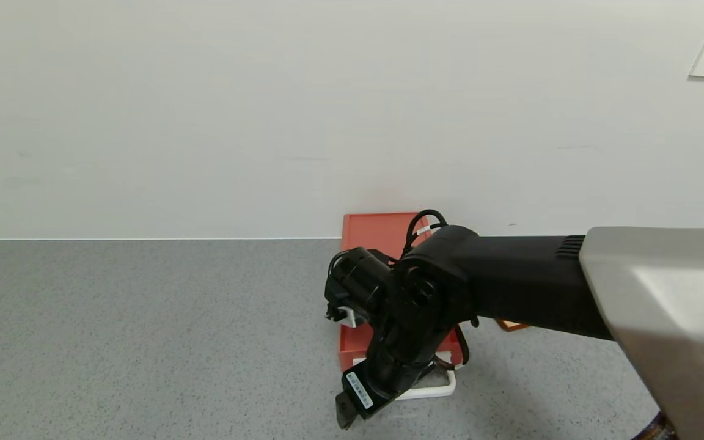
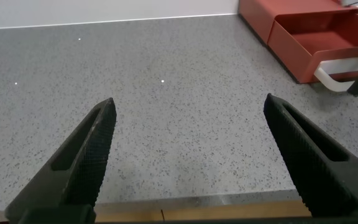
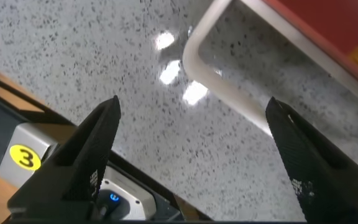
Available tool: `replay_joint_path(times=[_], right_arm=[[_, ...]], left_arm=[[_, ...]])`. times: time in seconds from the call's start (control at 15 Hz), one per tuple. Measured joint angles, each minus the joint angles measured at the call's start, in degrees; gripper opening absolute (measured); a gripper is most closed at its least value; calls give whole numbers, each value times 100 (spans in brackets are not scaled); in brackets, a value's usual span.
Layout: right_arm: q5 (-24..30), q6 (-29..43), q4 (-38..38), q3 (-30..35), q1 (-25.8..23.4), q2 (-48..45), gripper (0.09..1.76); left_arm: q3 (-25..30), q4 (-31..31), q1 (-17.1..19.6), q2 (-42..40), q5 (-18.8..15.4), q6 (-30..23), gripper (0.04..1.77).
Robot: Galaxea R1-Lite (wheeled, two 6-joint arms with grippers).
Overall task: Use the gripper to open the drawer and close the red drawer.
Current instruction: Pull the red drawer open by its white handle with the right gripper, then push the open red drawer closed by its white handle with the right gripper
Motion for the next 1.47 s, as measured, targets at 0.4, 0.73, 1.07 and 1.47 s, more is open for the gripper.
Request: replay_joint_path(times=[0.4, 0.73, 1.07, 1.47], right_arm=[[-46, -46, 333, 108, -44, -901, 171], [-52, -85, 315, 778, -484, -2039, 171], [325, -105, 234, 1131, -1223, -2759, 171], [1342, -268, -542, 1510, -2274, -3274, 171]], left_arm=[[0, -1, 0, 0, 0, 0, 172], [0, -11, 0, 0, -5, 9, 172], [0, -11, 0, 0, -7, 6, 172], [0, -11, 0, 0, -7, 6, 172]])
